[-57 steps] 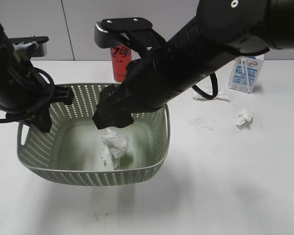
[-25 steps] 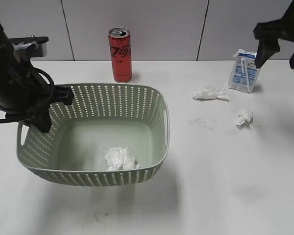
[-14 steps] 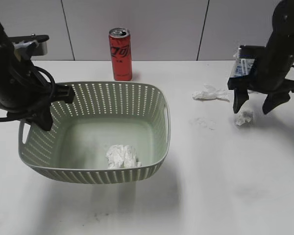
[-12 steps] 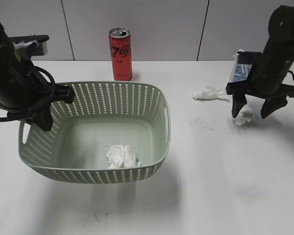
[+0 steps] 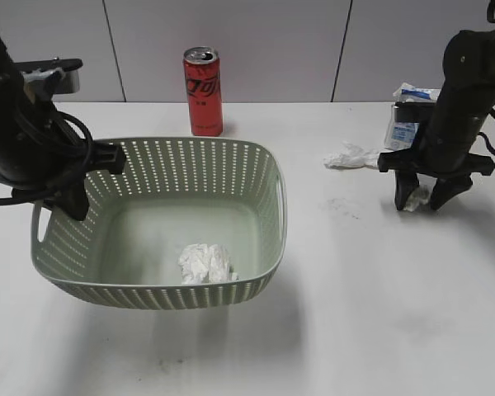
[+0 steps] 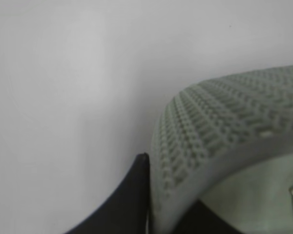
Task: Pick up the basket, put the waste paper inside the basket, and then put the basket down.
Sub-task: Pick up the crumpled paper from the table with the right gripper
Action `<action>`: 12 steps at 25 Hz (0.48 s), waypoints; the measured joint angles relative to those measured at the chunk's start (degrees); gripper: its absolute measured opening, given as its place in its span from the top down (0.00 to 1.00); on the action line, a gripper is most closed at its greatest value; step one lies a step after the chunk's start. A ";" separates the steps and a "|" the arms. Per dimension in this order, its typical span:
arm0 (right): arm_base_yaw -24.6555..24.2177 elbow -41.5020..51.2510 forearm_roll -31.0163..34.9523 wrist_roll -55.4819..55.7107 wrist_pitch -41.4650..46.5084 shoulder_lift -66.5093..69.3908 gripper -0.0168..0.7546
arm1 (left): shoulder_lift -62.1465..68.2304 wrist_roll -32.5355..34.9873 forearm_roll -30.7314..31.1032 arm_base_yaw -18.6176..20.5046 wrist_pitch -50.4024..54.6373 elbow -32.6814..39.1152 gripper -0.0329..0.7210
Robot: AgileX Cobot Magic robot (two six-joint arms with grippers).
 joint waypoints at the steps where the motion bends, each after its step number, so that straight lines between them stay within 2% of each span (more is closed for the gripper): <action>1: 0.00 0.00 -0.06 0.00 0.00 0.00 0.46 | 0.00 0.00 0.00 0.00 0.00 0.00 0.95; 8: 0.00 0.00 0.29 -1.65 -0.18 0.02 0.93 | 0.00 0.00 0.00 0.00 0.00 0.00 0.95; 12: 0.25 0.00 0.39 -3.12 0.03 -0.17 0.99 | 0.00 0.00 0.00 0.00 0.00 0.00 0.95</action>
